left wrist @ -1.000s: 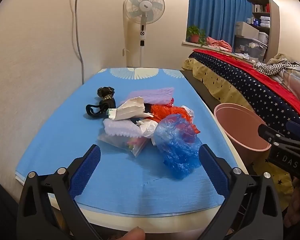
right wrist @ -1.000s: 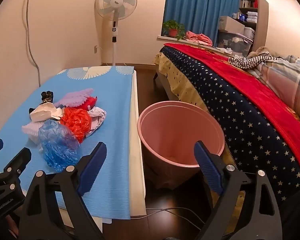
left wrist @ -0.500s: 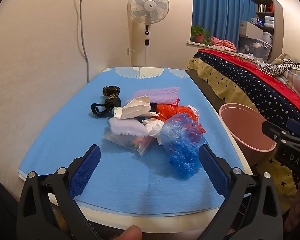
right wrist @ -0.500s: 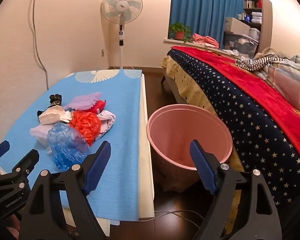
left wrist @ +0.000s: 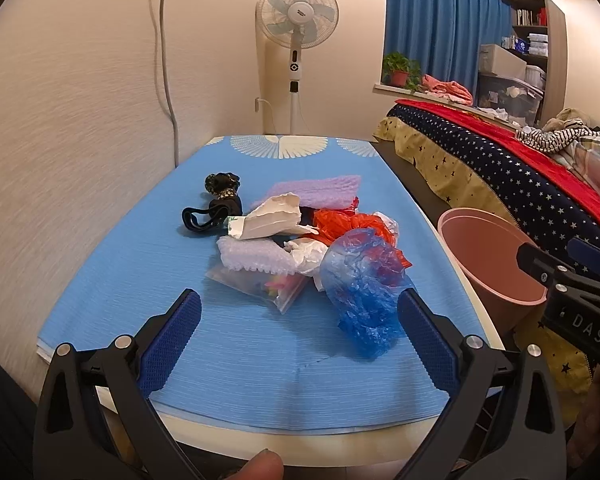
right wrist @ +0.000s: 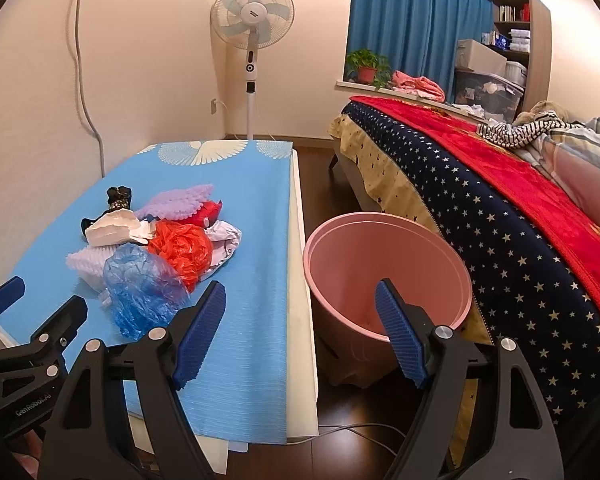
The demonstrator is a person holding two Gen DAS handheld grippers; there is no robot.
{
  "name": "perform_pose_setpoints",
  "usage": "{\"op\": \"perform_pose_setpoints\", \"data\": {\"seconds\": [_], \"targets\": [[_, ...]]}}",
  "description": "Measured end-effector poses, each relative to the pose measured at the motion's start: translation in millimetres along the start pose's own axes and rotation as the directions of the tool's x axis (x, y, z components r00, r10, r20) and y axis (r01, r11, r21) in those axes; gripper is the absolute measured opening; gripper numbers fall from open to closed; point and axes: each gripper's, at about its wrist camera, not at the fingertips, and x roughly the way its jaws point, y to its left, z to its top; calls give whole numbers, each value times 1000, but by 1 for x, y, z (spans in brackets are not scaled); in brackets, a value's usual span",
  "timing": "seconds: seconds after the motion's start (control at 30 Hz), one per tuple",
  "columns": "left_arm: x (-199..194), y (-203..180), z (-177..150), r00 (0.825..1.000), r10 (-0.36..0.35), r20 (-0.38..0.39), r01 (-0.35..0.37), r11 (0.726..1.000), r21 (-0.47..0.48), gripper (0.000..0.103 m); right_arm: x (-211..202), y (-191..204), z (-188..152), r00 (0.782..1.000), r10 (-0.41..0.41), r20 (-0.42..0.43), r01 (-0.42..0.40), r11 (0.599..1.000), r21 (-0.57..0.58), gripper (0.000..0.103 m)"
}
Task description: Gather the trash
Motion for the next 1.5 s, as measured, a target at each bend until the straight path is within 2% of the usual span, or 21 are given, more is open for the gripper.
{"op": "perform_pose_setpoints", "data": {"seconds": [1.5], "targets": [[-3, 2, 0, 1000, -28, 8, 28, 999, -25, 95, -2, -6, 2, 1000, -9, 6, 9, 1000, 14, 76]]}}
